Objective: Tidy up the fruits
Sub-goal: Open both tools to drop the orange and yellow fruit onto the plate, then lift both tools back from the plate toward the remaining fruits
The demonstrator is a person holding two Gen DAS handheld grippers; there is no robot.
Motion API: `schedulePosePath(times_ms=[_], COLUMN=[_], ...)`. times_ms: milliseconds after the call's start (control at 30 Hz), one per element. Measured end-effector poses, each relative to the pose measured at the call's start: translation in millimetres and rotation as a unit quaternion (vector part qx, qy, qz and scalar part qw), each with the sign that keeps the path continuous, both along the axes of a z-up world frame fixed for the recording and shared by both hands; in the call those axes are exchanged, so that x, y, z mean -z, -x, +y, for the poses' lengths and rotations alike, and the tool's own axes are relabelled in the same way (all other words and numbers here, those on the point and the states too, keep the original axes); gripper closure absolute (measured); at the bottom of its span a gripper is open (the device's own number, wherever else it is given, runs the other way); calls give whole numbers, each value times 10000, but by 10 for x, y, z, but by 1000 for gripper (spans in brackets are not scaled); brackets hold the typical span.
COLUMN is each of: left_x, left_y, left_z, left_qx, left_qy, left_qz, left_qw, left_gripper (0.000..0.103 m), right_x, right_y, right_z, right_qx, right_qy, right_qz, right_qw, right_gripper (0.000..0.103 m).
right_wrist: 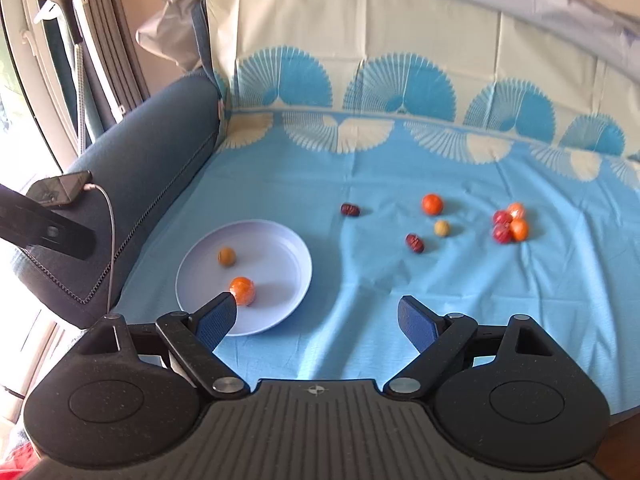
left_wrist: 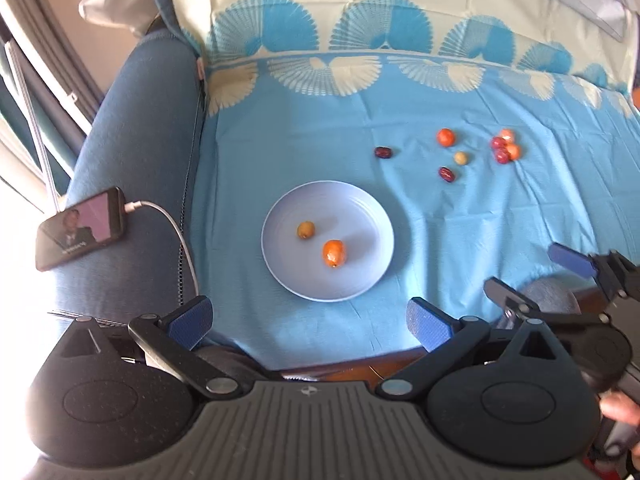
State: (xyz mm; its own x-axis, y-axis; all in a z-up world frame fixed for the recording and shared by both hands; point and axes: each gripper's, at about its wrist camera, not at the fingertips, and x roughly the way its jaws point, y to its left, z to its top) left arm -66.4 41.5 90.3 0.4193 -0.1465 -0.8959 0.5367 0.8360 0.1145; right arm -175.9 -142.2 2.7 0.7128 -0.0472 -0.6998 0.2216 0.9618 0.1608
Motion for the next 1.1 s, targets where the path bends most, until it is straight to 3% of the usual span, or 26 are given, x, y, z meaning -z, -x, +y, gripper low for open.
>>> schedulePosePath(times_ms=[167,333,533,733,1100], left_x=[-556,-1159,-1607,-1837,-1819], left_y=[322,757,1160,1376,1220], left_z=[77,169,241,321,353], left_qx=[-60,-16,215,307,240], left_qy=[42,123,567,932,1053], left_qz=[-152,-704,-1074,-1471,-1349], left_qw=[9999,9974,9924,9842,9850], left_gripper=[0,0,0,0,0], right_x=[-218,-374,-478,-562,-556], right_y=[290,558,758,853,831], right_z=[-63,-65,-55,-5,-24], right_qx=[204,286,388,423,449], right_qy=[28,147,261,393,518], right_qz=[-285,-464,-553,-678,-629], right_qw=[9994,9984,9974,9960,9957], right_gripper=[14,14,14,13,13])
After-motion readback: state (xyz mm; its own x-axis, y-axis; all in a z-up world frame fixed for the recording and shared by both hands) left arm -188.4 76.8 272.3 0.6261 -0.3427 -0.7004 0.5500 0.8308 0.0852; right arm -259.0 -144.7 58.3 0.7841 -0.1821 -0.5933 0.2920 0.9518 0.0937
